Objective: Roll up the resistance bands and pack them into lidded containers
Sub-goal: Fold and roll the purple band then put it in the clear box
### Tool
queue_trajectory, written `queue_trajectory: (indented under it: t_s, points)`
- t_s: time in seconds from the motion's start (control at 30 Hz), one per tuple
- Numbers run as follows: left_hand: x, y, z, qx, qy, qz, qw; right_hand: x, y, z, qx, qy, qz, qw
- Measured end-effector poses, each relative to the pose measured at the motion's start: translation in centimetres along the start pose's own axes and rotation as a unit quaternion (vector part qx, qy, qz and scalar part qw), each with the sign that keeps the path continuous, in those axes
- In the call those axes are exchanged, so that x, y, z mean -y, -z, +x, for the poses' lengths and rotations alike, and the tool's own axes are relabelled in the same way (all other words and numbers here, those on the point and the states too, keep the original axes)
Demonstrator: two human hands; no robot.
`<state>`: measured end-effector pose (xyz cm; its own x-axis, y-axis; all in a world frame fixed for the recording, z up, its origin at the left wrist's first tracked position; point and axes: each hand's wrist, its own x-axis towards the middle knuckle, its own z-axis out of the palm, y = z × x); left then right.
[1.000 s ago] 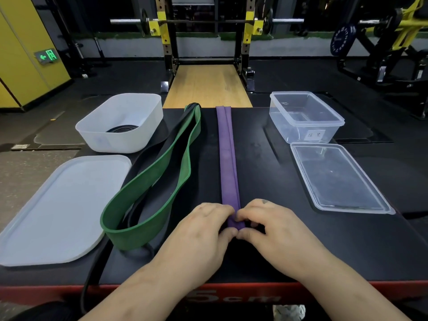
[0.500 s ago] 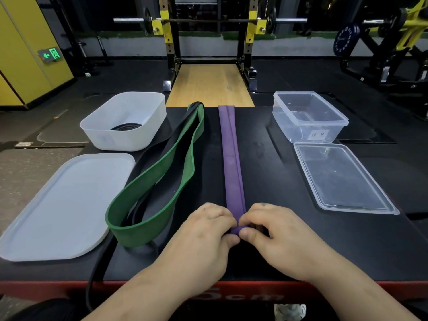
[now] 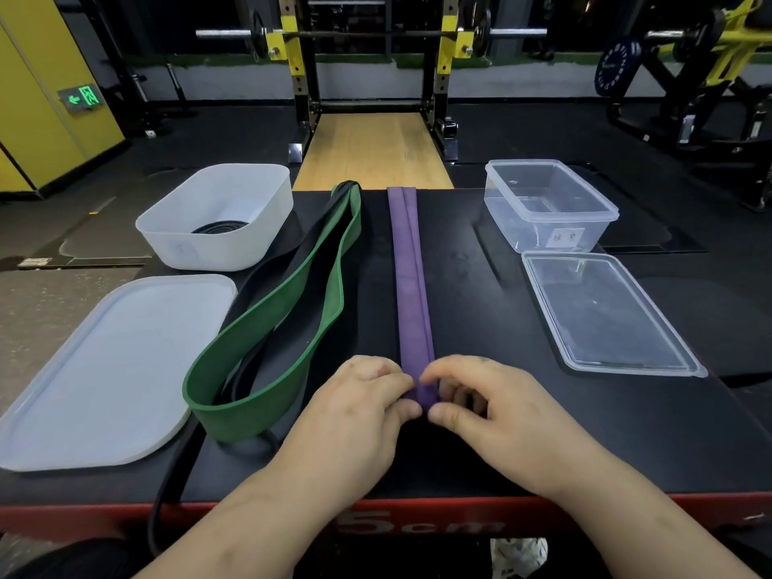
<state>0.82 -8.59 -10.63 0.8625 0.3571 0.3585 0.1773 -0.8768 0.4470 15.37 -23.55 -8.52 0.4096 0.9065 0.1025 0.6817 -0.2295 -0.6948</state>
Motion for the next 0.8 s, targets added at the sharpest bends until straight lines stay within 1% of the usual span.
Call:
queue_trajectory:
  t_s: [0.1,0.23,0.3,0.4,0.5,0.63,0.8]
  points:
    - [0.1,0.1,0.4,0.013,0.018,0.013,1.0,-0.2,-0.2,0.1,-0.017,0.0,-0.027,0.999]
    - [-0.1,0.4,0.3,0.038,0.028,-0.005,0.999,-0.2,-0.3,0.9,-0.037,0.001,-0.049,0.998]
    - [0.0,0.3,0.4,0.023,0.016,-0.005,1.0,-0.2,-0.3,1.0,-0.03,0.003,-0.058,0.998]
    - [0.2,0.1,0.7,0.005,0.028,-0.005,1.0,0.0,-0.2,0.8,-0.011,-0.004,-0.06,0.998]
    - [0.2,-0.1,1.0,0.004,0.026,0.004,1.0,-0.1,-0.2,1.0,-0.015,-0.009,-0.06,0.998]
    - [0.0,0.2,0.9,0.026,0.034,-0.004,0.999,-0.1,-0.2,1.6,-0.025,-0.004,-0.073,0.997]
    - [0.1,0.2,1.5,-0.012,0.024,0.027,0.999,0.1,-0.2,1.6,-0.013,-0.01,-0.076,0.997]
